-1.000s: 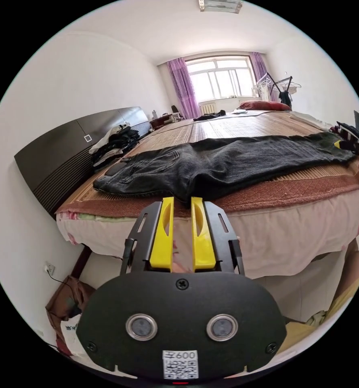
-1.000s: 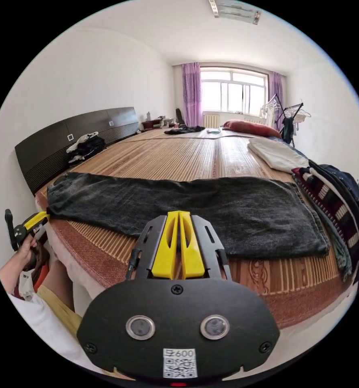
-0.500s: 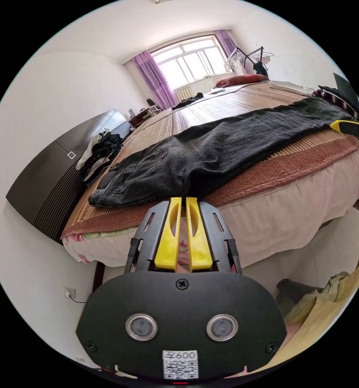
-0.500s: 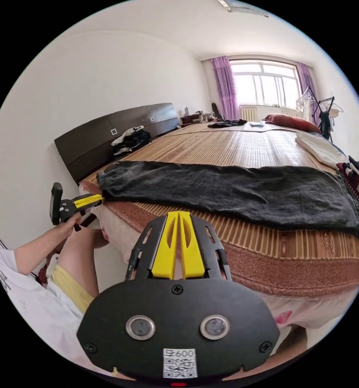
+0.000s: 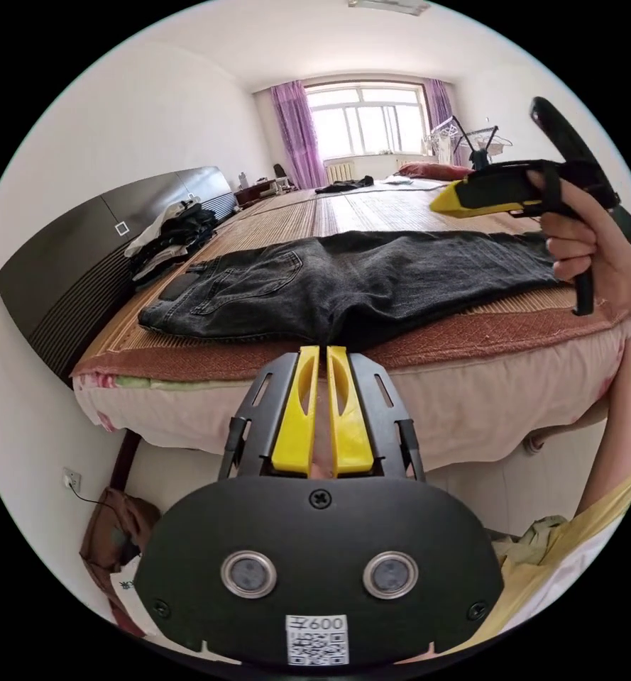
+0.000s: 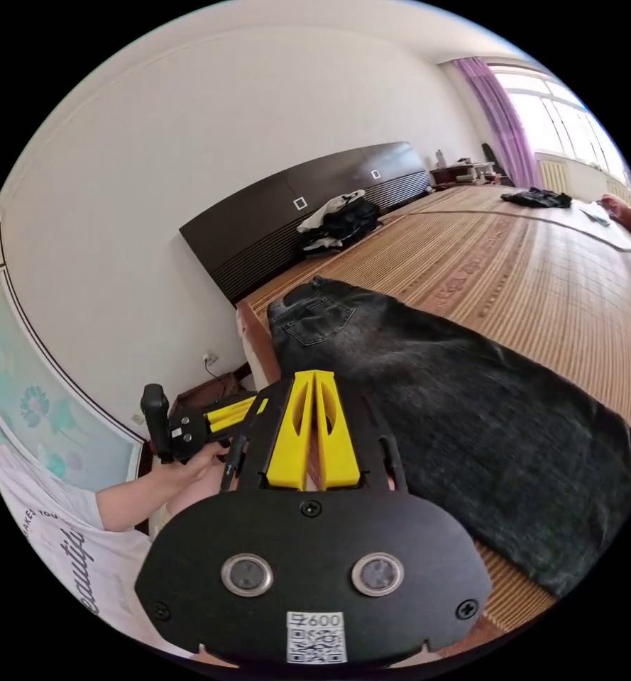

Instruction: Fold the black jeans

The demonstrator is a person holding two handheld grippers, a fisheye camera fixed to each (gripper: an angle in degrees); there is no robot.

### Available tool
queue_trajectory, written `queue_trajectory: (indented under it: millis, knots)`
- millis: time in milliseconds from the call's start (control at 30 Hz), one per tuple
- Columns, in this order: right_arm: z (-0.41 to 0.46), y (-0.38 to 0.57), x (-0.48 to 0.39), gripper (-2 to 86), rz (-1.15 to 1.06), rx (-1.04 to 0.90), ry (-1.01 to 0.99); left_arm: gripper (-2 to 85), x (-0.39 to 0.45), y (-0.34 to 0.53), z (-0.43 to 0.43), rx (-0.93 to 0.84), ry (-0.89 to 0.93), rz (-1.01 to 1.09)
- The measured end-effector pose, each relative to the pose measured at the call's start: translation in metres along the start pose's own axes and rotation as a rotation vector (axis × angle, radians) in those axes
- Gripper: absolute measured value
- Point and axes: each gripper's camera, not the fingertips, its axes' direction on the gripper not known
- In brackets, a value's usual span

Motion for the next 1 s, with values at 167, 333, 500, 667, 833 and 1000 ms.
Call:
queue_trajectory:
  millis: [167, 333, 500, 667, 833, 1000]
  knots:
    - [0.069, -0.083, -0.019, -0.9, -0.137, -0.173, -0.066, 2.5, -0.022, 0.013, 0.005, 0.051, 0.072, -0.021]
    - [0.12, -0.145, -0.008, -0.8, -0.184, -0.384, -0.055, 2.3, -0.031, 0.023, 0.005, 0.091, 0.09, -0.071]
    - [0.133, -0.211, 0.057, -0.8, 0.103, -0.399, -0.215, 2.5, -0.03, 0.035, 0.005, 0.108, 0.055, -0.01]
    - [0.143, -0.274, 0.082, -0.8, 0.105, -0.477, -0.228, 2.3, -0.035, 0.04, 0.013, 0.108, 0.078, -0.008]
    - [0.111, -0.304, 0.098, -0.8, 0.267, -0.278, -0.012, 2.2, -0.021, 0.046, 0.013, 0.094, 0.023, 0.061]
    - [0.094, -0.311, 0.079, -0.8, 0.159, -0.237, -0.037, 2.3, -0.013, 0.057, 0.013, 0.107, 0.014, 0.085]
